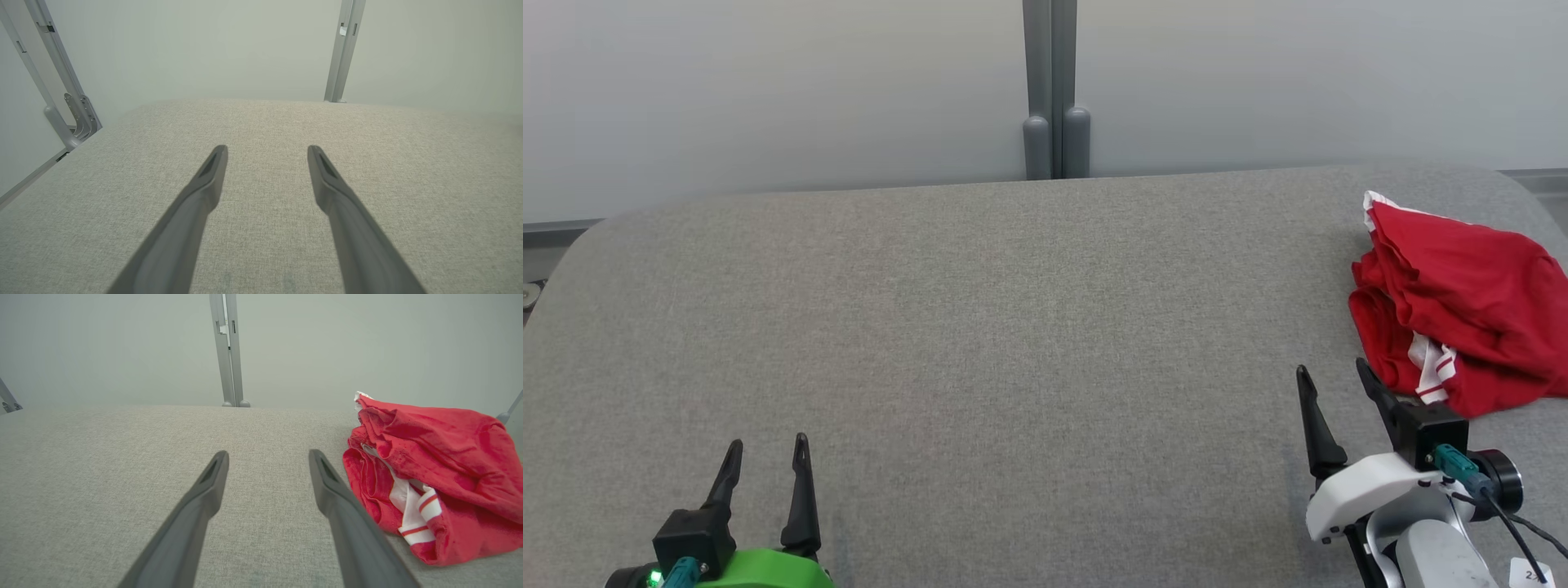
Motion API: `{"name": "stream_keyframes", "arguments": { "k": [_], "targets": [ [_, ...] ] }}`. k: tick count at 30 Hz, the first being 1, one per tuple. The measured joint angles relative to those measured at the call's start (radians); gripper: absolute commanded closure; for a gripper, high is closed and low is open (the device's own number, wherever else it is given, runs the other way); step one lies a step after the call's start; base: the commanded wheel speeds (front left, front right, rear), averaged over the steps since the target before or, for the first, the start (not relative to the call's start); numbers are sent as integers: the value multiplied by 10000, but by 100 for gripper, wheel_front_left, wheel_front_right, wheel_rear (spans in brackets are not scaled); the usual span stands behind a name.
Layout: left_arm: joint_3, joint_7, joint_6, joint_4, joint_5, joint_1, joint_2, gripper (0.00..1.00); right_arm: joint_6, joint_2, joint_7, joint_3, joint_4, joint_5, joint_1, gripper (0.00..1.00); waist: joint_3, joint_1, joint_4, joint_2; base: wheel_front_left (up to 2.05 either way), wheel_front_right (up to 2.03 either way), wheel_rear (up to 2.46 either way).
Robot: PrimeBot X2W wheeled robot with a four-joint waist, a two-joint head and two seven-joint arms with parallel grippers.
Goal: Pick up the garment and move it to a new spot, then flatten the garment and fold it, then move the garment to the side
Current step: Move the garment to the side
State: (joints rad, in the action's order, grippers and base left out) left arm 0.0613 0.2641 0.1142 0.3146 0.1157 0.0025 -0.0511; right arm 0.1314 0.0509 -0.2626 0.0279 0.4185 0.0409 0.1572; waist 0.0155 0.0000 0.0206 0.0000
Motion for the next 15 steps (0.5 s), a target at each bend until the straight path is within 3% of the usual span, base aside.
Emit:
{"name": "stream_keyframes", "arguments": {
  "k": [15],
  "targets": [
    [-81, 0, 44, 104, 155, 82, 42, 0, 0, -46, 10, 84, 98, 15, -279, 0, -95, 0, -52, 0, 0, 0, 0]
  ]
}}
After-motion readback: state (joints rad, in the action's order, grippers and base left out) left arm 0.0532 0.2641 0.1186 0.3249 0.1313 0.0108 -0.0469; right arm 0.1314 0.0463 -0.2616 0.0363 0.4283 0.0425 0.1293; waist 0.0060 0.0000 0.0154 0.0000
